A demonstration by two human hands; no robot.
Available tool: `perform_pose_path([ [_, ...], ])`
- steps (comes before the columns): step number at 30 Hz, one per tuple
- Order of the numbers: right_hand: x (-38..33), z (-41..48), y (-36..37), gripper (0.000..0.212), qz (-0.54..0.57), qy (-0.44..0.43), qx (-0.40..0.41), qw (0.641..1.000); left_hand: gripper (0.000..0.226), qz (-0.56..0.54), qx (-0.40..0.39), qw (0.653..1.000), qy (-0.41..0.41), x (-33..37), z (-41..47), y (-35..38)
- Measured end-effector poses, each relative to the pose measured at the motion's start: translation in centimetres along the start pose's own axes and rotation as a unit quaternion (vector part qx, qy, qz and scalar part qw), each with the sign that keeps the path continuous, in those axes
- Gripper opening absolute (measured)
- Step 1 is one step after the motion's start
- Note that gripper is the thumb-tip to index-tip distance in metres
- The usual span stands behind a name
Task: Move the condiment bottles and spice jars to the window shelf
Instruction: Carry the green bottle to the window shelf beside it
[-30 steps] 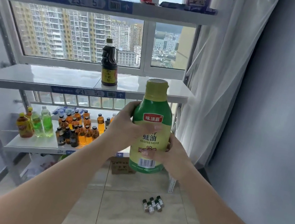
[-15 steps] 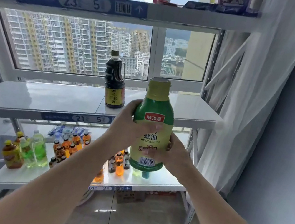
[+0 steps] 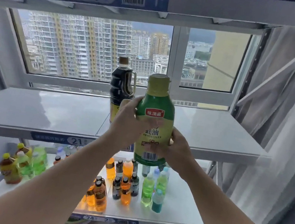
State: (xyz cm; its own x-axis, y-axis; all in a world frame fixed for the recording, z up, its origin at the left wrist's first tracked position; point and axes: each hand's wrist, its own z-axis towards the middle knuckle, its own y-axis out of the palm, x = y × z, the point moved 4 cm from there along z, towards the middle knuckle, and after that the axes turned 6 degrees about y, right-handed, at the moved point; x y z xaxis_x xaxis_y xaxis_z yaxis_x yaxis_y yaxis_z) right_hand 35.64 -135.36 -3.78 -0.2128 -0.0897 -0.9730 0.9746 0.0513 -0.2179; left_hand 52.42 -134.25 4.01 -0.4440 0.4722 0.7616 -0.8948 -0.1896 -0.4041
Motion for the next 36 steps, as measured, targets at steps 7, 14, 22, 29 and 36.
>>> perform_pose_path([
  [7, 0.7, 9.8, -0.8, 0.058, -0.012, -0.007, -0.036, 0.999, 0.055, 0.026, 0.021, 0.999, -0.023, -3.6, 7.5, 2.4],
  [14, 3.2, 16.5, -0.8, 0.068, -0.016, 0.019, -0.049, 0.999, 0.061, 0.006, 0.028, 0.998, -0.052, -7.4, 11.4, 4.7],
  [22, 5.3, 20.3, 0.1, 0.063, 0.006, 0.056, -0.035, 0.998, 0.070, -0.013, 0.024, 0.997, -0.067, -10.8, 14.1, 5.4],
  [29, 4.4, 22.5, 1.2, 0.064, -0.015, 0.069, -0.064, 0.995, 0.063, 0.001, 0.035, 0.997, -0.066, -11.9, 15.3, 5.2],
  [36, 3.9, 23.0, 1.8, 0.065, -0.028, 0.073, -0.082, 0.994, 0.083, 0.028, -0.003, 0.997, -0.074, -12.2, 15.2, 5.1],
])
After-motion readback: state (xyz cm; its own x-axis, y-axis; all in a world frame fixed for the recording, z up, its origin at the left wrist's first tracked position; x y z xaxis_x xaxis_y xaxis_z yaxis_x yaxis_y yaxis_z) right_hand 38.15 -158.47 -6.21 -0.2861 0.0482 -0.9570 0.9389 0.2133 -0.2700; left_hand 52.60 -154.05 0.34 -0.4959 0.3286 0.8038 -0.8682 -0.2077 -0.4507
